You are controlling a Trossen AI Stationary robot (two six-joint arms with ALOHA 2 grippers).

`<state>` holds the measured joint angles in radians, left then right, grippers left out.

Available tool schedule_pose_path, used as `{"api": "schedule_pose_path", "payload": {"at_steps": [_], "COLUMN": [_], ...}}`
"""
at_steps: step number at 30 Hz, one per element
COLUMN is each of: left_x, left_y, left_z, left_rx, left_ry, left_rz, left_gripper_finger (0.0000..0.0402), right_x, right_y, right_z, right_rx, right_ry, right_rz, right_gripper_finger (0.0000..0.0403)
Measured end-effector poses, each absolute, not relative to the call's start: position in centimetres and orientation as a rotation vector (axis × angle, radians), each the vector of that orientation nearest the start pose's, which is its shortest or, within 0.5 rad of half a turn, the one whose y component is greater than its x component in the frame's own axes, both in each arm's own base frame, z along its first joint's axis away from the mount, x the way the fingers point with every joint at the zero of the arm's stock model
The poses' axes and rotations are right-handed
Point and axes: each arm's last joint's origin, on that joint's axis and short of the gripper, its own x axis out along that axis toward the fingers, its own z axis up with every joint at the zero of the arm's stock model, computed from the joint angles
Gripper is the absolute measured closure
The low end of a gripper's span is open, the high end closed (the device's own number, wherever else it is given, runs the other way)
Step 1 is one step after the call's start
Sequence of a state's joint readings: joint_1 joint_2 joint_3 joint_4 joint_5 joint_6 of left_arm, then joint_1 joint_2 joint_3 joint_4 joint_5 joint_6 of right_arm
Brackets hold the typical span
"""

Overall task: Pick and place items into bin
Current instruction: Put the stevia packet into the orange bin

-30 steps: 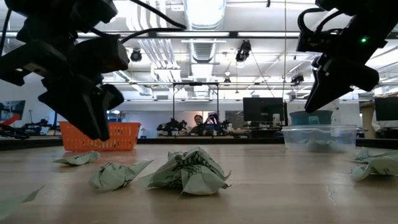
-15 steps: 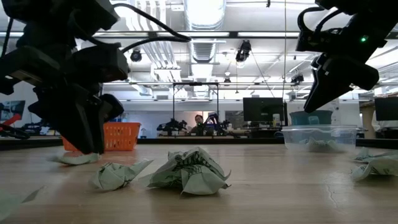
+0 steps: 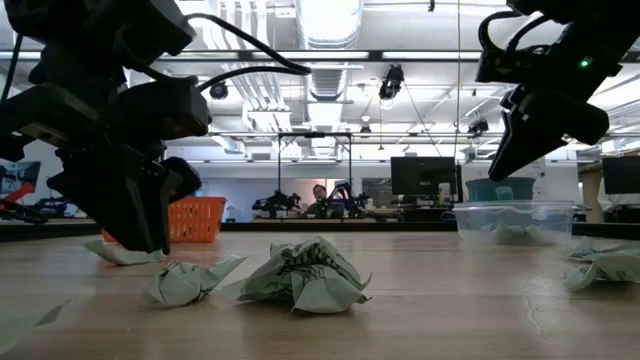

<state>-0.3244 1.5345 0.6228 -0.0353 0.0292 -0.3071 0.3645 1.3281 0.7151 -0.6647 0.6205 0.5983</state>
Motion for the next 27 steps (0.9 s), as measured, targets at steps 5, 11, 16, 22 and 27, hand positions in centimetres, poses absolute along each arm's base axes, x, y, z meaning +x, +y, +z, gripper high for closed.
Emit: {"api": "schedule_pose_path", "payload": {"at_steps": [5, 11, 16, 22, 27], "left_x": [25.0, 25.0, 25.1, 25.8, 25.6], "left_y": [-8.5, -8.5, -8.6, -8.5, -8.4], "left_z": [13.2, 13.2, 13.3, 14.8, 16.0], "left_rx": [-0.124, -0.090, -0.082, 0.013, 0.092], "left_ry": [0.980, 0.976, 0.978, 0.930, 0.884], "left_rz": [-0.192, -0.214, -0.216, -0.173, -0.089], "left_gripper_finger": [0.0341, 0.0396, 0.0398, 0.0401, 0.0401], "right_x": [21.0, 21.0, 21.0, 21.0, 21.0], "right_y": [6.2, 6.2, 6.2, 6.2, 6.2], "right_z": [18.0, 18.0, 18.0, 18.0, 18.0], "right_rx": [-0.073, -0.073, -0.074, -0.074, -0.078], "right_ry": [0.996, 0.996, 0.996, 0.996, 0.995], "right_rz": [-0.534, -0.534, -0.534, -0.534, -0.532], "right_gripper_finger": [0.0333, 0.0330, 0.0336, 0.0338, 0.0339]}}
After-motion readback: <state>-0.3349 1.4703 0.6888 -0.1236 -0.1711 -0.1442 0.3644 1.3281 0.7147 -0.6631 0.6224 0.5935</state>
